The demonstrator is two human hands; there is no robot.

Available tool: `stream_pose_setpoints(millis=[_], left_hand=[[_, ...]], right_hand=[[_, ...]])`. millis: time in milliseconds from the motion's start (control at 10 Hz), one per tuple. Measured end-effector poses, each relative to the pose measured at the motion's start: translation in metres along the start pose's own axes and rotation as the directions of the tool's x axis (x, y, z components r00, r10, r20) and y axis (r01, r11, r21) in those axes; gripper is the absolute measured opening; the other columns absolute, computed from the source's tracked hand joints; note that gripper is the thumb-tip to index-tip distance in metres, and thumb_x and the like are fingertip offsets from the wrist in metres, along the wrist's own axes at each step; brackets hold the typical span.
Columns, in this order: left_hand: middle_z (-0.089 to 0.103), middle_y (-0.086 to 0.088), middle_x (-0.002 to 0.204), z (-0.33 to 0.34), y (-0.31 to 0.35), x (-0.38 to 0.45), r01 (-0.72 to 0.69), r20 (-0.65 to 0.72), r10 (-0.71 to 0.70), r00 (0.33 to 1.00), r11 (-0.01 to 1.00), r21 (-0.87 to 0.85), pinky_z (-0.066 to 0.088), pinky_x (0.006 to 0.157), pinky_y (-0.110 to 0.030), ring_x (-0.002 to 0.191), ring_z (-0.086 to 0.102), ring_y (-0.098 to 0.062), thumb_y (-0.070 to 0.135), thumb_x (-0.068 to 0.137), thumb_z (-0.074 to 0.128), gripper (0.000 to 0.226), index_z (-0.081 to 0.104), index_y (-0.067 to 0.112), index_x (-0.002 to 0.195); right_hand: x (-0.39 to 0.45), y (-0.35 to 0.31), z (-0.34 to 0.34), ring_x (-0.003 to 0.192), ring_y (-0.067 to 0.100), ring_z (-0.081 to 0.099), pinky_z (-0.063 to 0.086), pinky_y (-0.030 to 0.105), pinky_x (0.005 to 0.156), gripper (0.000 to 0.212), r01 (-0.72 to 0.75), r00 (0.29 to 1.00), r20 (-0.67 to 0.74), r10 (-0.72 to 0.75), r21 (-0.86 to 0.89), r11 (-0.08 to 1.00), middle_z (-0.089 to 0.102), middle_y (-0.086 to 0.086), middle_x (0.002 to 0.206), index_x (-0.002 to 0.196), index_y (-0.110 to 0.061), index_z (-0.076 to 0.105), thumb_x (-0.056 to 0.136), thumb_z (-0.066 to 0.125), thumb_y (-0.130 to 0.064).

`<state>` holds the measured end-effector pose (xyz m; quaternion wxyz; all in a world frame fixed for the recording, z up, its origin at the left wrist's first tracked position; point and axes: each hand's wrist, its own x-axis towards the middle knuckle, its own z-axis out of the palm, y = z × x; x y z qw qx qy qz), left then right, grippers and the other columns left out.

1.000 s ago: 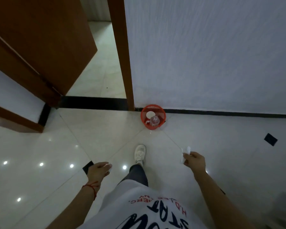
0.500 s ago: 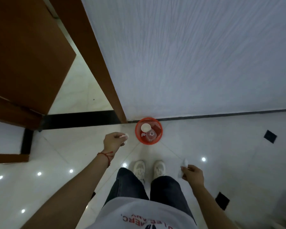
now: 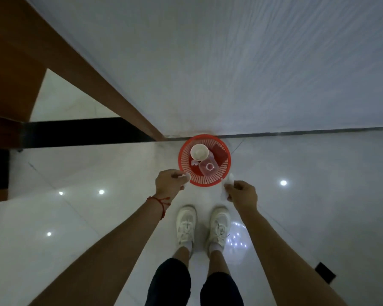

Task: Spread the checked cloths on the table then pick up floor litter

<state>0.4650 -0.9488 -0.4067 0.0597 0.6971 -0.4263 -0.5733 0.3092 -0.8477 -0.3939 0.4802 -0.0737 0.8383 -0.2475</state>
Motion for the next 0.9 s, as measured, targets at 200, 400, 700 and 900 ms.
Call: stream_pose_setpoints(millis=[200, 400, 700, 900], left_hand=[[0.065, -0.011, 0.078, 0.046, -0.044, 0.082, 0.03, -0.026, -0.03, 0.999, 1.0, 0.01, 0.057, 0.075, -0.035, 0.06, 0.06, -0.017, 0.013, 0.078, 0.072, 0.021, 0.07, -0.002, 0.093], [0.069, -0.013, 0.092, 0.076, -0.075, 0.137, 0.001, -0.013, 0.0, 1.0, 0.997, 0.08, 0.056, 0.085, -0.041, 0.088, 0.067, -0.032, 0.018, 0.081, 0.068, 0.02, 0.071, 0.004, 0.095], [0.064, -0.016, 0.119, 0.064, -0.073, 0.12, -0.099, 0.095, 0.073, 0.993, 0.946, 0.309, 0.047, 0.096, -0.033, 0.108, 0.06, -0.031, 0.024, 0.092, 0.053, 0.034, 0.061, 0.005, 0.118], [0.066, -0.011, 0.115, 0.041, -0.052, 0.065, -0.081, 0.126, 0.047, 0.991, 0.959, 0.273, 0.05, 0.094, -0.039, 0.105, 0.061, -0.027, 0.027, 0.093, 0.05, 0.031, 0.064, 0.007, 0.112]], right_hand=[[0.104, 0.027, 0.046, 0.085, 0.035, 0.067, 0.054, 0.04, 0.081, 0.02, 0.054, 0.999, 0.01, -0.053, -0.136, 0.989, 0.07, 0.022, 0.088, 0.087, 0.002, 0.065, 0.084, 0.06, -0.016], [0.167, 0.037, 0.069, 0.091, 0.032, 0.067, 0.05, 0.029, 0.077, 0.024, 0.12, 0.993, 0.01, -0.12, -0.174, 0.977, 0.069, 0.019, 0.1, 0.102, 0.001, 0.066, 0.088, 0.057, -0.017], [0.157, 0.054, 0.061, 0.083, 0.025, 0.063, 0.042, 0.021, 0.07, 0.036, 0.158, 0.985, 0.109, -0.131, -0.301, 0.94, 0.069, 0.015, 0.103, 0.103, -0.002, 0.065, 0.091, 0.053, -0.033], [0.097, 0.049, 0.032, 0.106, 0.031, 0.062, 0.045, 0.045, 0.101, 0.044, 0.048, 0.997, 0.071, -0.032, -0.23, 0.972, 0.066, 0.017, 0.115, 0.121, -0.004, 0.058, 0.089, 0.057, -0.034]])
